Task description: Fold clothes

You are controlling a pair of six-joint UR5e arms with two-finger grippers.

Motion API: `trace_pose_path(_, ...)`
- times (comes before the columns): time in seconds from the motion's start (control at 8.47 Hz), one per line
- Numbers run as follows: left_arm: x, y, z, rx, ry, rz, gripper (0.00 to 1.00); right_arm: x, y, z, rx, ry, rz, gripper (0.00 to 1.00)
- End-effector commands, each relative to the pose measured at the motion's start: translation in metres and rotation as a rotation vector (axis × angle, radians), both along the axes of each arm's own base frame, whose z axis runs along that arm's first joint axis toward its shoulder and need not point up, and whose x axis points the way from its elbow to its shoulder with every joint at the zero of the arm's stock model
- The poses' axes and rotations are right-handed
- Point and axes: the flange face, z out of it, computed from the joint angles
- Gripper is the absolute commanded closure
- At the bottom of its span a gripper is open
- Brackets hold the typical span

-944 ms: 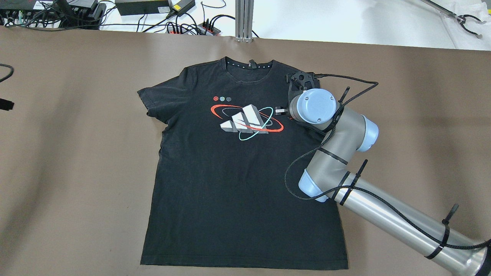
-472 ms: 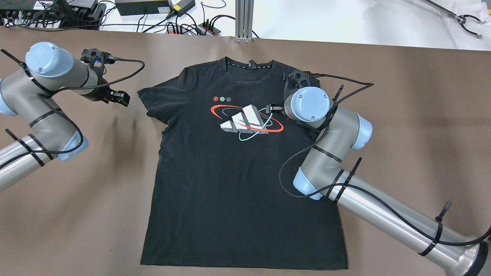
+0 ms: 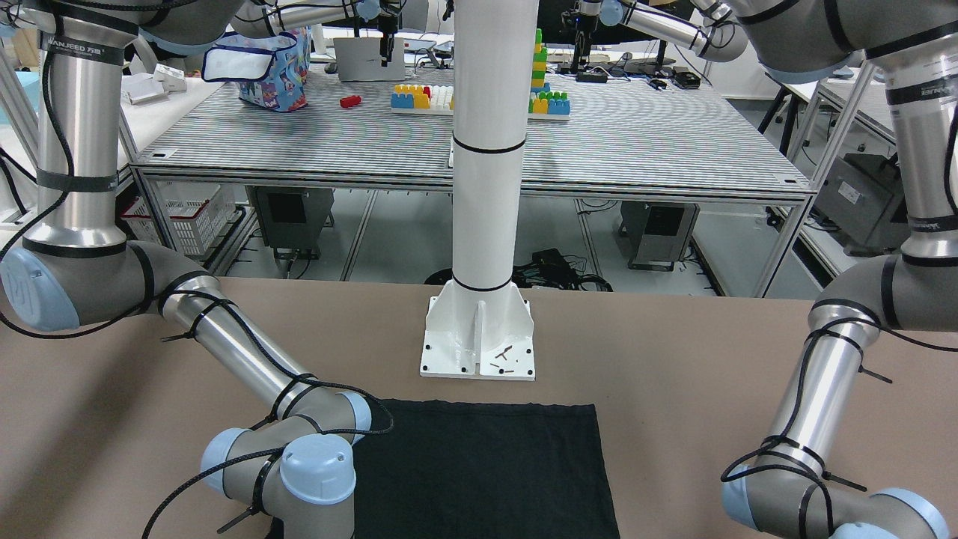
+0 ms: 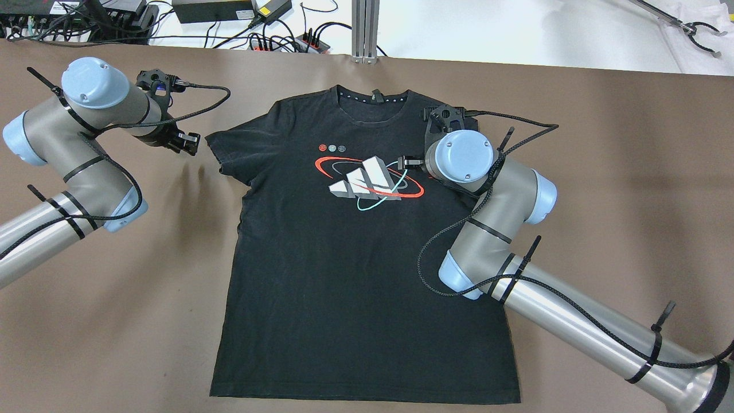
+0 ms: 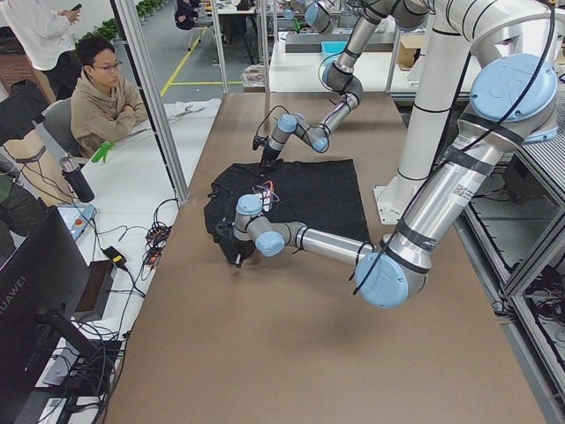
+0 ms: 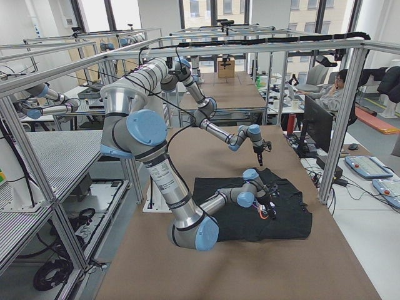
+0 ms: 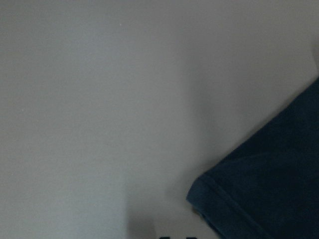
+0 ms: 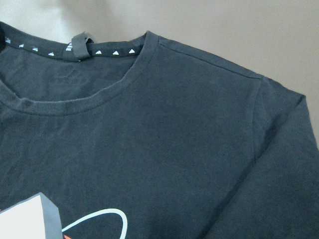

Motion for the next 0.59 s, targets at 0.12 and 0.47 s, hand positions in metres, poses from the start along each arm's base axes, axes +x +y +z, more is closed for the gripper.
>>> trace_pose_path(0.12, 0.020, -0.028, -0.008, -0.007, -0.004, 0.000, 0.77, 0.002, 0.001, 0.005, 0.002, -0.003, 0.000, 0.06)
trace_pose_path(0.47, 0.021, -0.032, 0.006, 0.001, 0.003, -0.003, 0.61, 0.001, 0.002, 0.006, 0.006, -0.007, 0.001, 0.06)
